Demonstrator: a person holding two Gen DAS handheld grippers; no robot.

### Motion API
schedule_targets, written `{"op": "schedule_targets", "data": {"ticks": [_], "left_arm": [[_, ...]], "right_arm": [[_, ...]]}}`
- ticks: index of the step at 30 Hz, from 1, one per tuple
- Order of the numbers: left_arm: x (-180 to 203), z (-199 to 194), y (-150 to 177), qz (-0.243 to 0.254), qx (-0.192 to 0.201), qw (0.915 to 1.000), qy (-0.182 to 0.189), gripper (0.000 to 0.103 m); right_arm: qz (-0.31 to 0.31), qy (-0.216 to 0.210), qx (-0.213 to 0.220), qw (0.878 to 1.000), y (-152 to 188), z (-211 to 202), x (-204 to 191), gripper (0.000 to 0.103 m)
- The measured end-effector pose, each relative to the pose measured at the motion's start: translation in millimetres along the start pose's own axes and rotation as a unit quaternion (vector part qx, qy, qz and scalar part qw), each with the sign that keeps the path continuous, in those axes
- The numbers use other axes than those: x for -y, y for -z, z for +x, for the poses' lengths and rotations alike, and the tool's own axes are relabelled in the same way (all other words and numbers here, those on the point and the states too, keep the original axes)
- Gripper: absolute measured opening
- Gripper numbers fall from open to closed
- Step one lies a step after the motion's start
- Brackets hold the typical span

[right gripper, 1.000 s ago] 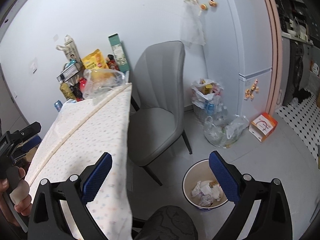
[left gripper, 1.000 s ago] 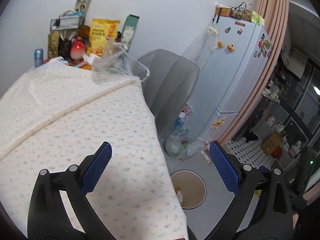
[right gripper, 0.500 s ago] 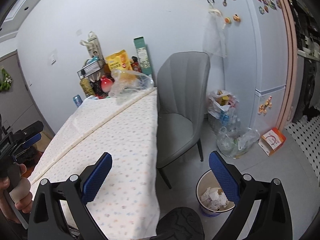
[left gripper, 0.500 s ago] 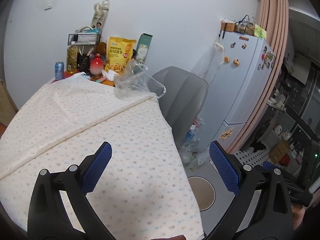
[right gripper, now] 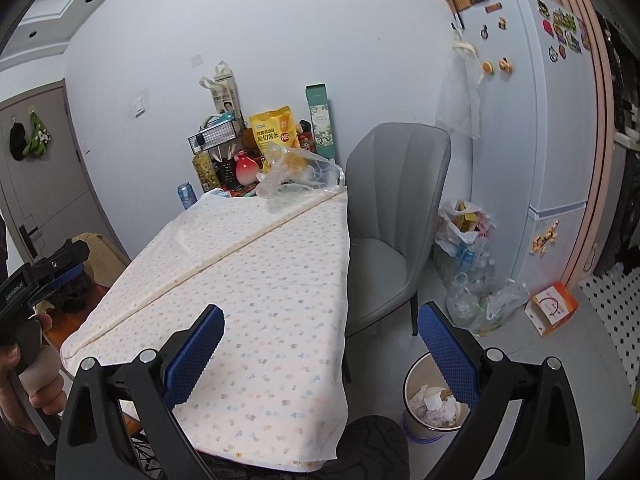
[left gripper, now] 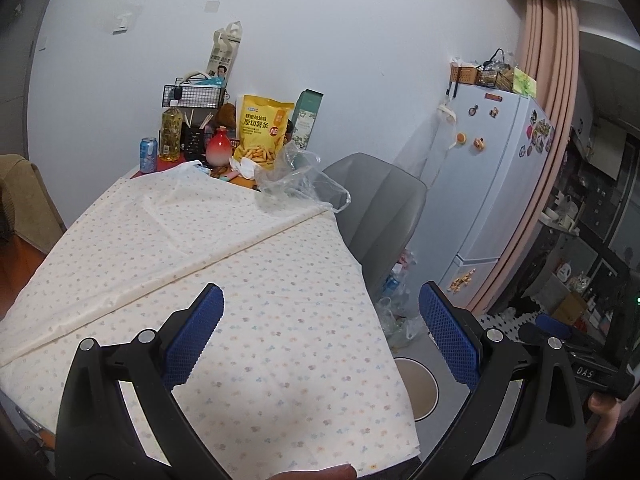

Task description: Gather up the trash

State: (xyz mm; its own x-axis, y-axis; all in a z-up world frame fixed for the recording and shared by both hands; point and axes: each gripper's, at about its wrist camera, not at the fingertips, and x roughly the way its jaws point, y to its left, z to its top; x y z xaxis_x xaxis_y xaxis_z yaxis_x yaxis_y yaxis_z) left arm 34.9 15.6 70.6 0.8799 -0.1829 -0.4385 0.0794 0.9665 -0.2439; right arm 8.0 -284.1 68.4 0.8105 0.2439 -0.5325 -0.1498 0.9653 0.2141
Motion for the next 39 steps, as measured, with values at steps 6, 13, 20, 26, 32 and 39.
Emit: {"op": "schedule_targets", "data": {"ticks": [6,13,20,26,32,39], "left_arm": [[-3,-15,5,0.001,0.008,0.9998,-0.015,0.097],[-4,-25,8,0.001,0.014,0.9997,-0.022,0.097],[-4,-27,11,0.003,0.012,0.9995,-0.028,0.097],[-3,-29,12,0.006,0.009,0.9995,-0.029,0.097],[-2,-29,14,0.006,0.006,0.9995,-0.030,0.097],[-1,-29,15,0.010,0.003,0.9995,-0.031,0.097]], "right_arm": [[-0.003,-0.006,0.005,1.000,5,-9,-4,0.095],[-0.004,-0.011,0.011,1.000,10,-19,-7,0.095],[-0.002,-0.012,0.007,1.000,12,-20,-7,0.095],[-0.003,-0.015,0.007,1.000,14,-21,-9,0.095],[-0.003,-0.010,0.007,1.000,15,-20,-10,0.095],[-0.001,-0.012,0.006,1.000,17,-19,-10,0.095]]}}
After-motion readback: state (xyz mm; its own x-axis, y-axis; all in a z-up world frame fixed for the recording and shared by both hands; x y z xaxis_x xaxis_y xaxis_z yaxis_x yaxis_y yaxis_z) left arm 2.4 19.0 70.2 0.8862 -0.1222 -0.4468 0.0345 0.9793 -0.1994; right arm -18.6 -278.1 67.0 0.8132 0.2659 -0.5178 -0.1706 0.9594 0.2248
